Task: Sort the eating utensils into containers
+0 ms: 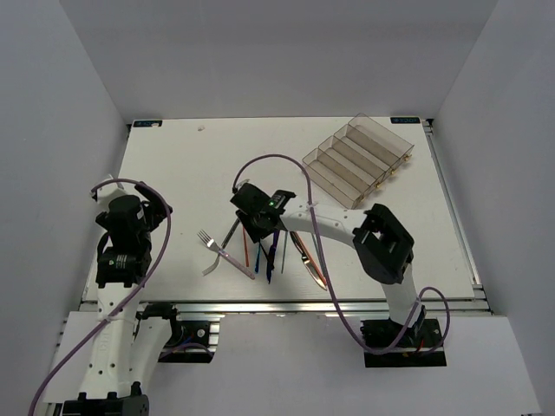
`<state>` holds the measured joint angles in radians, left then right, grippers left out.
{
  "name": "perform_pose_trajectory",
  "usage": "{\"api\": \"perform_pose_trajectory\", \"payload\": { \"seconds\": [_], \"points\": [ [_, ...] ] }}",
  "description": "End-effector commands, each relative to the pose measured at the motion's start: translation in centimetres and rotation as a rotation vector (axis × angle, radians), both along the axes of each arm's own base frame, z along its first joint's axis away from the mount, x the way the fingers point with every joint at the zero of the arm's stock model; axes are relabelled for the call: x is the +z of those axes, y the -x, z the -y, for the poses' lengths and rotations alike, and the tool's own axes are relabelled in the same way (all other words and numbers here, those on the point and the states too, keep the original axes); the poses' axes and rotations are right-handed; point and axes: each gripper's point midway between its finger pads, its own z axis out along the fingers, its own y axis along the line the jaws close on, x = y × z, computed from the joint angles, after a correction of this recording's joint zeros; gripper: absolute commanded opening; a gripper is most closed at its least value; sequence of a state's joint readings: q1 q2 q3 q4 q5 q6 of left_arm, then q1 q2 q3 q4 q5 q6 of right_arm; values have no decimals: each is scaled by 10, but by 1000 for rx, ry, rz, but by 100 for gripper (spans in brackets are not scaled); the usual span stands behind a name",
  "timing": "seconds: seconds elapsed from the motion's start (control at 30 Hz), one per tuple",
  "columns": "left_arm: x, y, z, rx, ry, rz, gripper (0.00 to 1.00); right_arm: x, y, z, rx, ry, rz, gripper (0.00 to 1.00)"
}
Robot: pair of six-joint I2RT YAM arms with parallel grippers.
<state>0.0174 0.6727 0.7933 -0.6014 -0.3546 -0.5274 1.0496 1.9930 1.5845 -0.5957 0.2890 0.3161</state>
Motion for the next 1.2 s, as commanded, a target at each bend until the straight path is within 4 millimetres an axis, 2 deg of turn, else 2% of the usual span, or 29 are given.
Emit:
{"api": "perform_pose_trajectory", "payload": {
  "seconds": [0.0,0.17,0.4,0.6,0.83,1.07,1.17],
  "points": [
    [1,-2,4,-26,0,3,98,12,-20,-10,1,-27,39,49],
    [2,-3,10,-62,5,12,98,2,-24,-14,31,-28,35,39],
    [1,-5,13,-83,7,9,98,-1,-27,-32,84,-52,20,32],
    [3,-5,16,-101,8,17,98,-13,-31,-39,86,-33,6,32],
    [4,-7,20,-129,12,23,98,-30,-35,-36,73,-5,-16,31],
    [6,-6,21,-132,12,35,98,-49,-27,-34,83,7,-59,30],
    [7,-6,21,-134,12,36,98,-54,-27,-36,93,14,-68,23]
  ]
}}
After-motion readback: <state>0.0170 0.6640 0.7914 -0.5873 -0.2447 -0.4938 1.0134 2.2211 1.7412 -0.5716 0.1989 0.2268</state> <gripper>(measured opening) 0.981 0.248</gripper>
